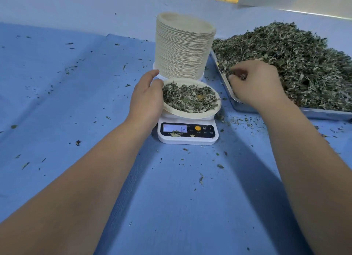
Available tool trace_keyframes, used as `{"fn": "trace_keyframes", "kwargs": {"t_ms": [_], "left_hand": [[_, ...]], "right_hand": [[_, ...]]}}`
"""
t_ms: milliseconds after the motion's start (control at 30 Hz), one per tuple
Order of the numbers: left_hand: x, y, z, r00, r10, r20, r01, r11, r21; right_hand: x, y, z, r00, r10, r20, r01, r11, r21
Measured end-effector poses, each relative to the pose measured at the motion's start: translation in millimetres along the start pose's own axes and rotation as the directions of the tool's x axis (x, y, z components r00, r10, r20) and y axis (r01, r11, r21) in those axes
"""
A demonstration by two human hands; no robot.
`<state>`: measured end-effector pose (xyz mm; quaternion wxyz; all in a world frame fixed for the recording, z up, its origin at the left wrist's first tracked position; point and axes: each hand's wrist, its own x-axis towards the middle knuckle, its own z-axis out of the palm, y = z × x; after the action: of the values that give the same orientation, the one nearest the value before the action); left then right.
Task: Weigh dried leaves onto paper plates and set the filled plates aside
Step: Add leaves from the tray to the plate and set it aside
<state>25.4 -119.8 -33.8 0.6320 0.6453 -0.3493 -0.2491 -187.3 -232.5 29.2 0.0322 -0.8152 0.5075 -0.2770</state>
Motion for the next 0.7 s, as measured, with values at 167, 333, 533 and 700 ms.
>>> {"fn": "trace_keyframes", "kwargs": {"t_ms": [167,333,533,700], "left_hand": [[-1,2,-2,1.0,0.019,0.022,-0.019,1.0,0.018],[-1,4,-2,1.0,-0.012,-0.007,0.012,1.0,0.022],[2,3,-2,0.998,-0.05,-0.025,0.052,0.997,0.052],[1,4,-2,0.999,-0.042,-0.024,0.043,0.997,0.06]], "right_hand": [[1,-44,-6,0.908,-0.212,0.362,0.197,0.977,0.077],[4,-68,-12,0.77,-0.188,0.61,0.252,0.968,-0.019],[-2,-74,-9,0.75,-0.165,0.64,0.21,0.978,0.005],[-3,-73,-2,0.835,-0.201,0.513,0.214,0.976,0.034]]}}
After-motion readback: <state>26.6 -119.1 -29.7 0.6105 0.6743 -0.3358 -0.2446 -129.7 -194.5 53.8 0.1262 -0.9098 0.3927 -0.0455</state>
